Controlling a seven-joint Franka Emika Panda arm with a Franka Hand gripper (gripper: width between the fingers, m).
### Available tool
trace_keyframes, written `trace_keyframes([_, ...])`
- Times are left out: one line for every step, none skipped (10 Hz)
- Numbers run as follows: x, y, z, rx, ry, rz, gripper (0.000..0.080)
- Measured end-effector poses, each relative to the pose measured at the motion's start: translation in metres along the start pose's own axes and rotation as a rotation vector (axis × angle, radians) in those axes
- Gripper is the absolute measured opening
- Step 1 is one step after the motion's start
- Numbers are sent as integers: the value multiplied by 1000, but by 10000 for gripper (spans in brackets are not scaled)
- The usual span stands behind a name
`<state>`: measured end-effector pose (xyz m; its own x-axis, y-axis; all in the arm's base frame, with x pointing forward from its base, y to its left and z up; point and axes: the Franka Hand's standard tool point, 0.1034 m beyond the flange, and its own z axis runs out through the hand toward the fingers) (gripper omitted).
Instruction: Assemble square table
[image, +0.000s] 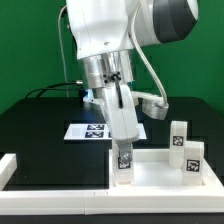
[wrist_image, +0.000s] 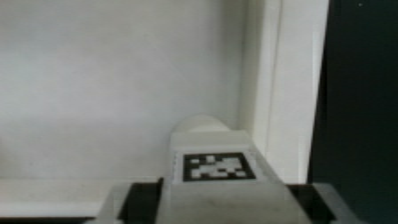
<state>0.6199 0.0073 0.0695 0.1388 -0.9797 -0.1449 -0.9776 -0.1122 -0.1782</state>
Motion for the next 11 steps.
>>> trace_keyframes([0, 0, 0, -2, 3, -40, 464])
trace_keyframes([-1, -2, -1, -7, 15, -208, 584])
trace_keyframes([0, -2, -1, -13, 28, -440, 584])
trace_keyframes([0, -1, 0, -21, 31, -582, 636])
trace_keyframes([0, -1, 0, -20, 30, -585, 645])
trace_keyframes([1, -1, 0, -25, 33, -677, 645])
trace_keyframes([2, -1, 0, -27, 33, -750, 649])
trace_keyframes([2, -1, 0, -28, 32, -799, 649])
trace_keyframes([2, -4, -2, -66, 49, -1128, 649])
trace_keyframes([3, -4, -2, -68, 47, -1222, 649])
trace_keyframes([3, -4, -2, -66, 48, -1172, 622])
